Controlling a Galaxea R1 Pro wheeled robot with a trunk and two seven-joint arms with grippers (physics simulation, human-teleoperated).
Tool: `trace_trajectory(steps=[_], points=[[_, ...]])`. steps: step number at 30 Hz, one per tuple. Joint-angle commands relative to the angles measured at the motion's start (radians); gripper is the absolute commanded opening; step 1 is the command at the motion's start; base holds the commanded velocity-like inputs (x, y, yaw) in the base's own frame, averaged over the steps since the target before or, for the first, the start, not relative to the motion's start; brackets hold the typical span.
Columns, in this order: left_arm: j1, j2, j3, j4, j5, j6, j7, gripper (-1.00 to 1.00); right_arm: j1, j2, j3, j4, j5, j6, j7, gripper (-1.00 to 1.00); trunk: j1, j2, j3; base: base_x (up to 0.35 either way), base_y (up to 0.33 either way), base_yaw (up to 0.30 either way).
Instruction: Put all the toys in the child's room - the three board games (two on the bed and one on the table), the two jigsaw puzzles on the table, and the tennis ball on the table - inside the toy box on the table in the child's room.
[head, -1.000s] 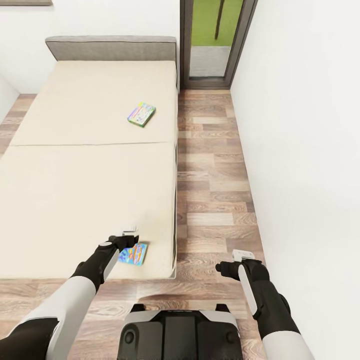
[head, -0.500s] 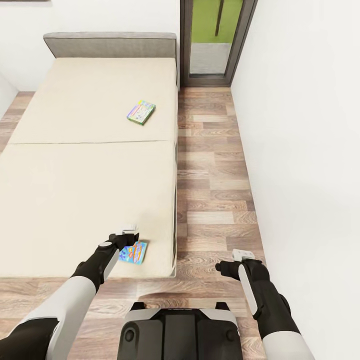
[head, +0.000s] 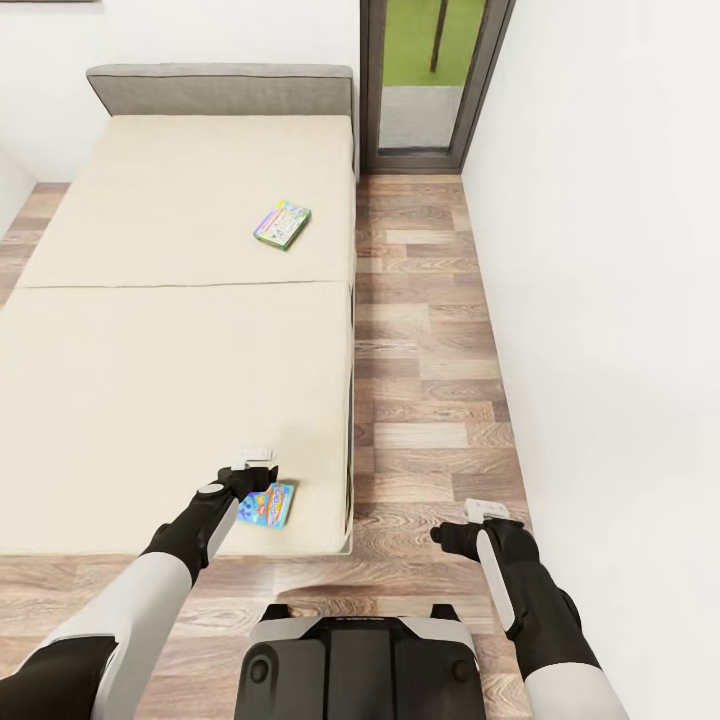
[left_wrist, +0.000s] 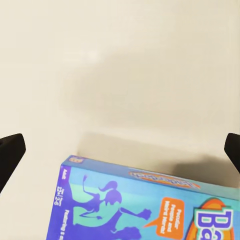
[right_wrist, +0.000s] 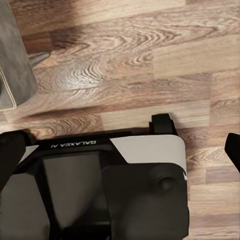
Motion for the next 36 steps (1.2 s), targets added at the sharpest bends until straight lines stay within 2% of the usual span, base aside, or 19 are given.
trace_trajectory(steps=[1, 11, 36], points=[[0.000, -0.001, 0.004, -0.002, -0.005, 0.006, -0.002, 1.00, 0.000, 0.001, -0.002, -0.003, -0.004, 0.005, -0.004, 1.00, 0.001, -0.002, -0.001, 0.000, 0.000, 0.000], [0.001, 0.000, 0.004, -0.002, -0.006, 0.005, -0.002, 1.00, 0.000, 0.001, -0.003, -0.010, -0.006, 0.016, -0.003, 1.00, 0.001, -0.002, -0.004, 0.000, 0.000, 0.000], [0.001, 0.001, 0.003, -0.002, -0.007, 0.004, -0.002, 1.00, 0.000, 0.001, -0.004, -0.011, -0.007, 0.018, -0.001, 1.00, 0.001, -0.002, -0.043, 0.000, 0.000, 0.000]])
